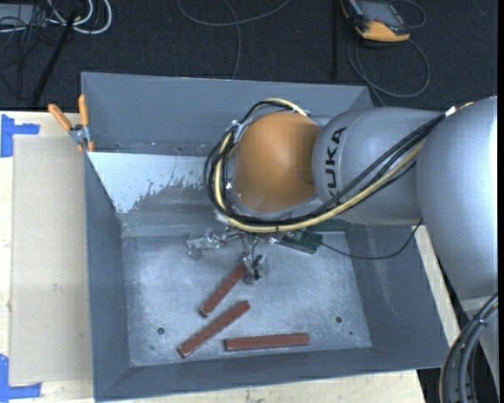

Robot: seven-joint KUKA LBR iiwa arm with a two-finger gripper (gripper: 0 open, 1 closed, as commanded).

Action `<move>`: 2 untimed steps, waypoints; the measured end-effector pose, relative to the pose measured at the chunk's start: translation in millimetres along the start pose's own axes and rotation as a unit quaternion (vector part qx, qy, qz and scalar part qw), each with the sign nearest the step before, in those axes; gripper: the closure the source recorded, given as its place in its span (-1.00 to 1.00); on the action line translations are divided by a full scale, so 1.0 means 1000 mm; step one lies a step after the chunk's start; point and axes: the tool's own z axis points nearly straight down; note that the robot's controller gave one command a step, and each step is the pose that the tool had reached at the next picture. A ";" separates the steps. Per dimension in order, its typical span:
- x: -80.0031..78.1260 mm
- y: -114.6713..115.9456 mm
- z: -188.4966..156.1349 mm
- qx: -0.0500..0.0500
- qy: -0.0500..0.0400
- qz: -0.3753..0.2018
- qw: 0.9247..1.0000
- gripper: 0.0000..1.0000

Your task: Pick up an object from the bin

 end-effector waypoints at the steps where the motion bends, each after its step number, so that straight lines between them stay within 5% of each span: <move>1: -0.001 -0.002 -0.004 0.002 -0.001 0.002 1.000 1.00; 2: 0.015 -0.004 -0.151 0.005 -0.003 -0.193 0.981 1.00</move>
Offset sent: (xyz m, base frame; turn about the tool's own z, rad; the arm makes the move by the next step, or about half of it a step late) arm 0.0000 0.0000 0.0000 0.0000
